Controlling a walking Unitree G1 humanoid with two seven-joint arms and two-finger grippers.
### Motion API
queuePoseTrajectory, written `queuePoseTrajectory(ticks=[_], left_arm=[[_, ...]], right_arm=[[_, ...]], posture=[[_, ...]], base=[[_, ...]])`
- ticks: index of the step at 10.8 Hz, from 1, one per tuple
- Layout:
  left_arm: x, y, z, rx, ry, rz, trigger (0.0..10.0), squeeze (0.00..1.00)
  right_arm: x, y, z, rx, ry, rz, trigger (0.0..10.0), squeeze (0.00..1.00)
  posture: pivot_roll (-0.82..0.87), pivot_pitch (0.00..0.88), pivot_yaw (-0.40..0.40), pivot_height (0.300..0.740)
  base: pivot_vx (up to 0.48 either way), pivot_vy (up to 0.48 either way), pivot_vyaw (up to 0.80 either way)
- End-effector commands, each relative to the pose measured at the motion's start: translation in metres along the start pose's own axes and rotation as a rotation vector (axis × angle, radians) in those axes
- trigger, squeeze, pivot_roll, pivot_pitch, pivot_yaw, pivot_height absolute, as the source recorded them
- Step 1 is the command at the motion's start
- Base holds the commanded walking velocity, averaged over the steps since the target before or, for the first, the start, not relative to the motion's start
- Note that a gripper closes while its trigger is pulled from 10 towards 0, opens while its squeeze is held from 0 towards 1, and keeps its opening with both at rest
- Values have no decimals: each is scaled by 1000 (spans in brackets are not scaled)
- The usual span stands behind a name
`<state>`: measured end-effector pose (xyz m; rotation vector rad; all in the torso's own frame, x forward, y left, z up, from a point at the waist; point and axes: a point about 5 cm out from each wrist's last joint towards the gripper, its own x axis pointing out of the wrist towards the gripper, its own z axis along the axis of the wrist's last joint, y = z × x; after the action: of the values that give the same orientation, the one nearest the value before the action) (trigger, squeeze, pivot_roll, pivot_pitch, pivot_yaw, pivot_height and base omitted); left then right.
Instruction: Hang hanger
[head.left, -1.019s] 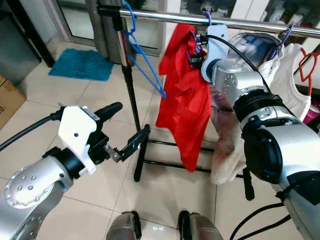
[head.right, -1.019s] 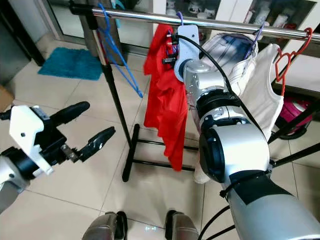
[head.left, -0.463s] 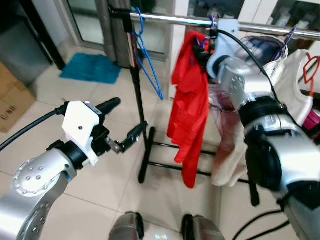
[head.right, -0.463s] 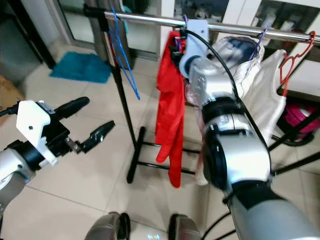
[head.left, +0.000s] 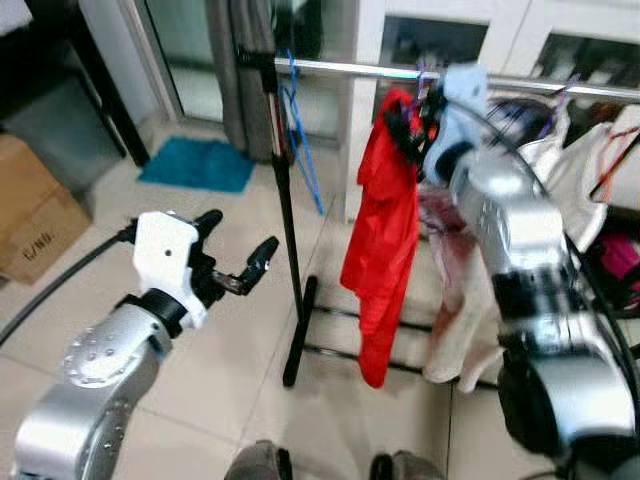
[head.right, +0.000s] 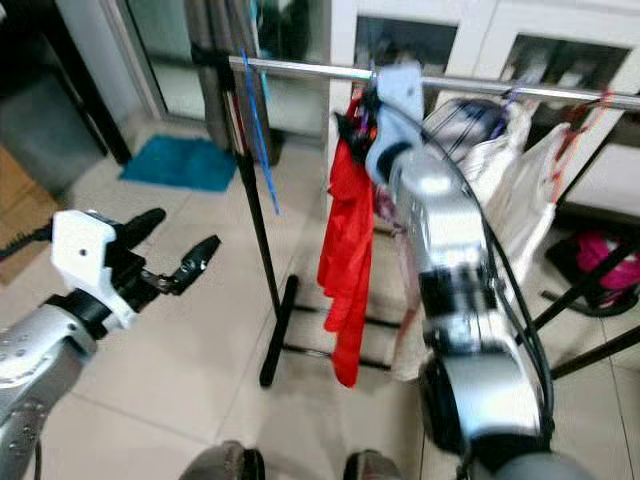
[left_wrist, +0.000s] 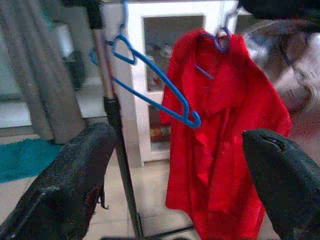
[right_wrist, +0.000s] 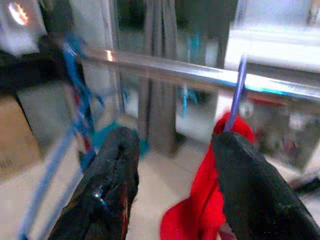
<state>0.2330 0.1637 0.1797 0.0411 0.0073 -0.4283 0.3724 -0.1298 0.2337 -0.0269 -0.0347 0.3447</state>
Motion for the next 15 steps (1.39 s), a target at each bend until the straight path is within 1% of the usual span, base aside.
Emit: queuePoseTrajectory(ticks=[1,2,3,4,5,6,7,8,9,10,11,12,13,14,15], left_arm=[[0,-1,-3,-9,5,27,10000,0],[0,-1,-9,-39,-16,101,10000,0],[-1,-4,-20,-53,15,115,10000,0],[2,-7,-22,-11,21,89,10000,0],[5,-6,-18,0,0,102,10000,0],[4,-5,-22,-1,9,119,10000,0],[3,-8,-28,-29,16,113,10000,0],[10,-6,-23,-66,-14,122,10000,0],[14,-4,-21,-13,-12,113,10000,0],[6,-2,-22,-29,-19,157,10000,0],[1,-1,-25,-26,-5,169,10000,0],[-2,-2,-29,-66,-1,186,10000,0],[-1,-3,-35,-92,26,193,10000,0],[1,-3,-35,-83,41,192,10000,0],[-3,-2,-38,-78,41,213,10000,0]], right_arm=[[-12,1,6,17,-52,8,10000,0],[-40,2,-7,65,-83,-18,10000,0],[-63,1,-29,120,-61,-100,10000,0],[-81,6,-47,118,-27,-135,10000,0],[-89,9,-58,94,7,-160,10000,0],[-94,16,-62,104,21,-130,10000,0],[-97,15,-59,84,-15,-186,10000,0],[-96,19,-59,120,0,-155,10000,0],[-97,20,-61,142,20,-157,10000,0],[-98,21,-72,149,58,-147,10000,0],[-100,22,-77,124,76,-150,10000,0],[-103,23,-81,119,113,-90,10000,0],[-105,26,-89,109,140,-64,10000,0],[-105,32,-88,149,154,-49,10000,0],[-107,34,-95,150,194,-47,10000,0]], posture=[[13,0,60,740],[-3,0,67,740],[-15,0,65,740],[-15,0,45,740],[-13,5,37,740],[-29,0,60,740],[-54,0,83,740],[-51,0,79,740],[-26,14,51,740],[-18,25,44,740],[-20,17,44,740],[-2,0,59,740],[-15,0,55,740],[-10,0,39,740],[-9,0,45,740]], base=[[0,0,0],[0,0,0],[0,0,0],[0,-251,0],[0,0,0],[0,-375,0],[0,-405,0],[0,-409,0],[0,-409,0],[0,-409,0],[0,-409,0],[0,0,0],[0,0,0],[0,0,0],[0,0,0]])
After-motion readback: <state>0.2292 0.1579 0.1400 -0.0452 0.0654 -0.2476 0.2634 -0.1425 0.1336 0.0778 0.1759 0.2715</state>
